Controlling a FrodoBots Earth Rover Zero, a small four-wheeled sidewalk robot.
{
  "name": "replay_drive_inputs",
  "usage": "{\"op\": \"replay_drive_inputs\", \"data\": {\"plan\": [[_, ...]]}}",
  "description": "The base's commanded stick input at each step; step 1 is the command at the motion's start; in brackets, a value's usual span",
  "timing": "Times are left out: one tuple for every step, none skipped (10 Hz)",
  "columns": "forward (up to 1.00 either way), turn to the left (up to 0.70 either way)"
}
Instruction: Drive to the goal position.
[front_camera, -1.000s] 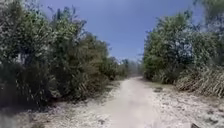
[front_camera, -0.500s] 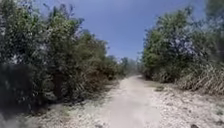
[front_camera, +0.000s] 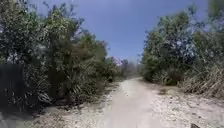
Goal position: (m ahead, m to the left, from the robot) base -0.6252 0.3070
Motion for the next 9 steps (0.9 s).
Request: {"op": "replay_drive_inputs", "data": {"plan": [[0.3,0.0],[0.3,0.0],[0.3,0.0],[0.3,0.0],[0.3,0.0],[0.3,0.0],[0.3,0.0],[0.3,0.0],[0.3,0.0]]}}
